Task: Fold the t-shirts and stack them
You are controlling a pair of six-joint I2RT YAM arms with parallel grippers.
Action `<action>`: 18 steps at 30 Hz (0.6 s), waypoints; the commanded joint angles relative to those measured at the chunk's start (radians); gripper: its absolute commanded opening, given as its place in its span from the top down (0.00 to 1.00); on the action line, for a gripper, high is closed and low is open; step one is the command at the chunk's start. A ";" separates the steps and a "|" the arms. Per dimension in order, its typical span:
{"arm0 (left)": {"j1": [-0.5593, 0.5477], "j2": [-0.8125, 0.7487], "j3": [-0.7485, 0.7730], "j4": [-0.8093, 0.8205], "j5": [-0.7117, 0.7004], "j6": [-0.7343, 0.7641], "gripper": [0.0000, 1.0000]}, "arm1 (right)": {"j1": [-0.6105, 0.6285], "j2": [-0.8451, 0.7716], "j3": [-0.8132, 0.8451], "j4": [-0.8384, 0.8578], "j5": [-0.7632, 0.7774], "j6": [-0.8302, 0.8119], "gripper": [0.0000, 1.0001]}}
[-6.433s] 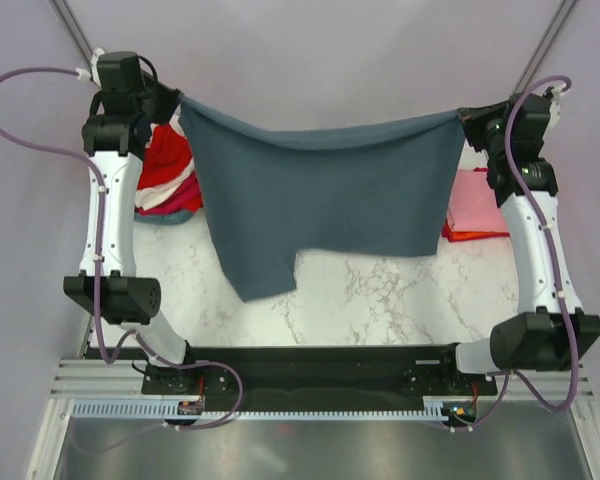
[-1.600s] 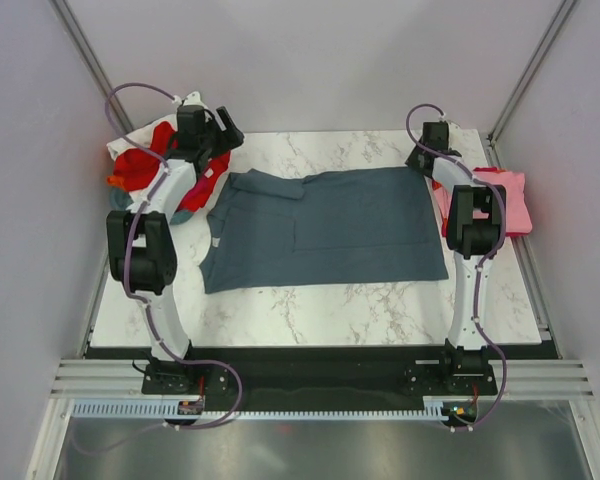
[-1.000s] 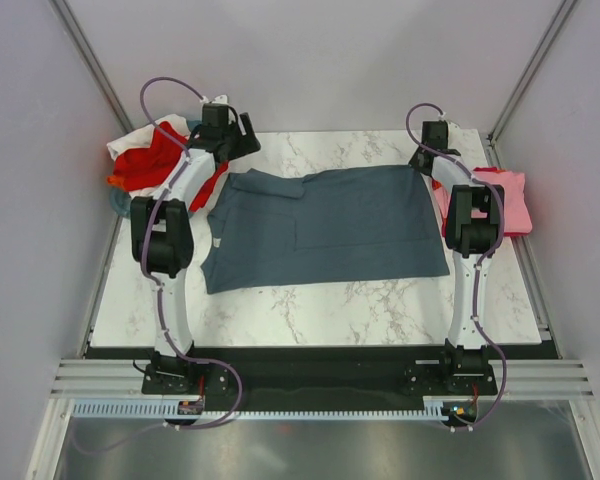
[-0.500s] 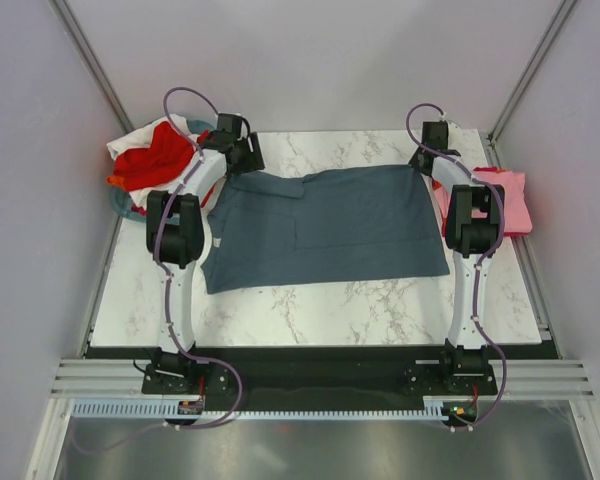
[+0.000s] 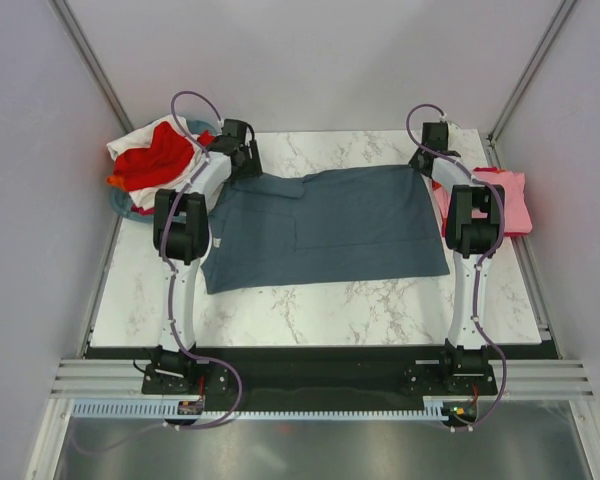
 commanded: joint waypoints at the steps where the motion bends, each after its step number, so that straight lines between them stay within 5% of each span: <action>1: -0.006 0.017 0.065 0.002 -0.053 0.053 0.21 | 0.001 -0.031 -0.025 -0.029 0.002 0.003 1.00; 4: -0.006 0.023 0.078 0.001 -0.048 0.056 0.28 | 0.002 -0.035 -0.026 -0.030 0.005 0.003 1.00; 6: -0.006 0.022 0.082 0.001 -0.039 0.050 0.44 | 0.001 -0.035 -0.026 -0.030 0.004 0.003 1.00; 11: -0.015 0.009 0.090 0.001 -0.045 0.067 0.64 | 0.001 -0.034 -0.025 -0.030 -0.010 0.001 1.00; 15: -0.018 0.008 0.098 0.001 -0.050 0.079 0.93 | 0.001 -0.050 -0.037 -0.029 -0.012 0.008 1.00; 18: -0.022 -0.015 0.076 -0.001 -0.064 0.073 0.98 | 0.001 -0.063 -0.043 -0.027 -0.016 0.009 1.00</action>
